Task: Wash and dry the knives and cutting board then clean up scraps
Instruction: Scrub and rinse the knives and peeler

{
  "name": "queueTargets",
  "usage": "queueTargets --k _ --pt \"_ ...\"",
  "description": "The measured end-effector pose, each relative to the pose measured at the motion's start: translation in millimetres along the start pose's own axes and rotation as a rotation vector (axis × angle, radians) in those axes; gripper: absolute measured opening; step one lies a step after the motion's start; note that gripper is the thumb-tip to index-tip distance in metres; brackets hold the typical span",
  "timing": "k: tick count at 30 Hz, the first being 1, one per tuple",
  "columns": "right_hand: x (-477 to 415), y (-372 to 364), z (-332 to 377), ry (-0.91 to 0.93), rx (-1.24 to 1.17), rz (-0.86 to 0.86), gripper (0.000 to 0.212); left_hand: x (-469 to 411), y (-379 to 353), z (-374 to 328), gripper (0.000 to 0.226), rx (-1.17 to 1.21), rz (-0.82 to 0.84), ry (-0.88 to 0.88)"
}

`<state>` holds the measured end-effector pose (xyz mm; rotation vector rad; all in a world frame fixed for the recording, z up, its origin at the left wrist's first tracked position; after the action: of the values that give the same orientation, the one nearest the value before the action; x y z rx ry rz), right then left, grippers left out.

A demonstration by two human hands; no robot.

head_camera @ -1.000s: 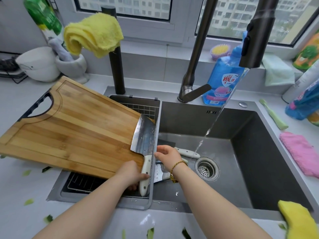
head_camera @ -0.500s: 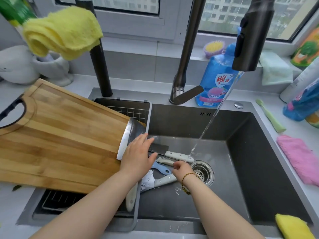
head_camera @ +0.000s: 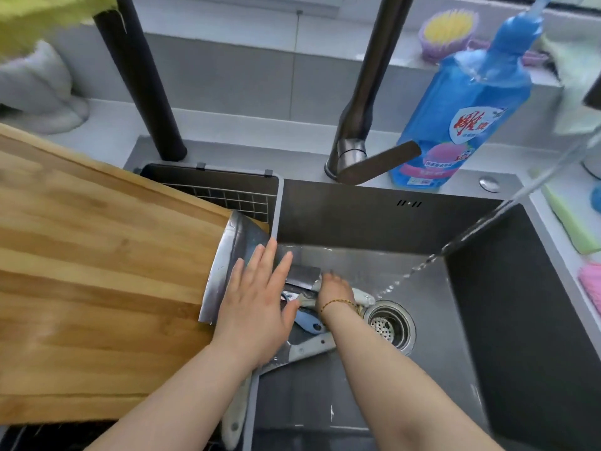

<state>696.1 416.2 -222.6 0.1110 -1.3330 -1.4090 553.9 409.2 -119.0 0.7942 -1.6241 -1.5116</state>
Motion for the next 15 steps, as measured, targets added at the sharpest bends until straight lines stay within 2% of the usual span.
queueTargets --k 4,8,15 --pt "-17 -6 -11 -0.043 0.079 -0.002 0.046 -2 -8 3 0.059 -0.005 -0.073 -0.013" --pt "-19 -11 -12 -0.014 0.200 0.010 0.049 -3 -9 4 0.057 -0.024 -0.088 0.011" --pt "-2 -8 0 0.016 0.214 0.041 0.057 -4 -8 3 0.059 0.012 -0.017 0.011"
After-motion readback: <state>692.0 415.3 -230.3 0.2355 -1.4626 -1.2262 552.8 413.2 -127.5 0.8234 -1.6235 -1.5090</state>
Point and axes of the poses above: each hand's wrist, its own x-axis away from the middle knuckle, its own y-axis out of the back of the hand, z = x × y, the point moved 3 cm from there along -x, towards the middle knuckle, and after that the axes turned 14 degrees about -x, right-handed, at the moved point
